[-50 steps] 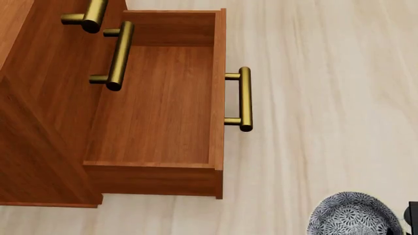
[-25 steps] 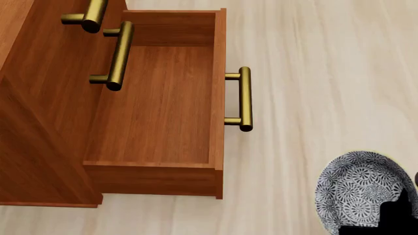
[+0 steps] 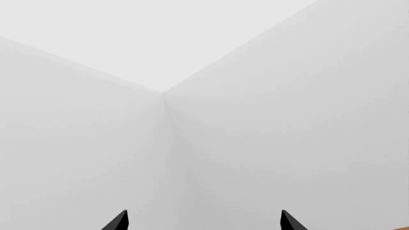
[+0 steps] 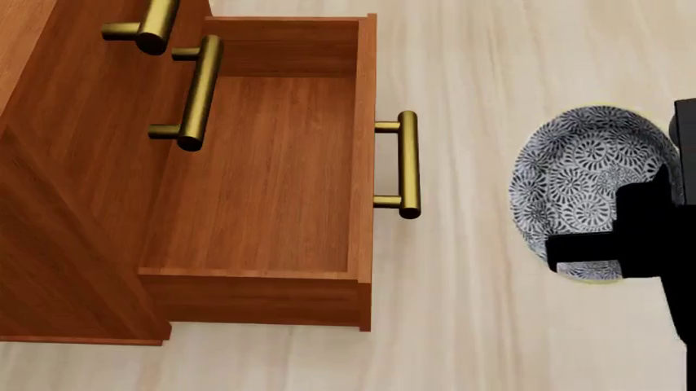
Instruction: Put the bowl in the bottom drawer of the cabinet.
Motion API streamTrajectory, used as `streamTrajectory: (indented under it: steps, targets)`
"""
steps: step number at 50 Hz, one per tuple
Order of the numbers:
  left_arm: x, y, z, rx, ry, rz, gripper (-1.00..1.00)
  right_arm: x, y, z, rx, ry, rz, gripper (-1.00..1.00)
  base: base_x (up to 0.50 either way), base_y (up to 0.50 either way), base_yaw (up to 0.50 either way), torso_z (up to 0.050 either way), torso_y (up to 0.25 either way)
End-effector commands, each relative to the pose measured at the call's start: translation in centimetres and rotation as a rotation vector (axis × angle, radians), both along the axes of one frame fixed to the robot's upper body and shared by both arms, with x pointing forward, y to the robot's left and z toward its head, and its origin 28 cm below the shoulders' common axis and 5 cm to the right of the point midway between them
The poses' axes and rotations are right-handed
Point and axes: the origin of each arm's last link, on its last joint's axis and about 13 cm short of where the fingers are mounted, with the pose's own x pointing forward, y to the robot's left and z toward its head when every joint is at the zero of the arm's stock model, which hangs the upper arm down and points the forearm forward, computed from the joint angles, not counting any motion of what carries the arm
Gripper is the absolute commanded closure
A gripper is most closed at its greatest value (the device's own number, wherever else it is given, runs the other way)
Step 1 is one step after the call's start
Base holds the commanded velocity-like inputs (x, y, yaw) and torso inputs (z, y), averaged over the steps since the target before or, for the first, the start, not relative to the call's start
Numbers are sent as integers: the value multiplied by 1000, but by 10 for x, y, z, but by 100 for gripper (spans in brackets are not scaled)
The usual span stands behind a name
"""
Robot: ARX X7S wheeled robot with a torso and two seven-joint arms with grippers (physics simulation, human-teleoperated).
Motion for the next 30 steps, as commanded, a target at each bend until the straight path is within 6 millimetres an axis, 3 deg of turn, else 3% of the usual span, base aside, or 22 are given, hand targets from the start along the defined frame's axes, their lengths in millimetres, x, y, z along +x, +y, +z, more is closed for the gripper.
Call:
streamTrajectory:
  steps: [1, 15, 30]
  targets:
    - [0, 0, -1, 1, 3, -4, -100, 19, 4, 36, -41, -58, -13, 100, 0, 0, 0, 0, 0]
    - [2, 1, -3, 6, 7, -4, -100, 55, 15, 61, -47, -87, 20, 100, 0, 0, 0, 0, 0]
    - [1, 0, -3, 10, 7, -4, -100, 100, 36, 75, -25, -69, 99, 100, 0, 0, 0, 0, 0]
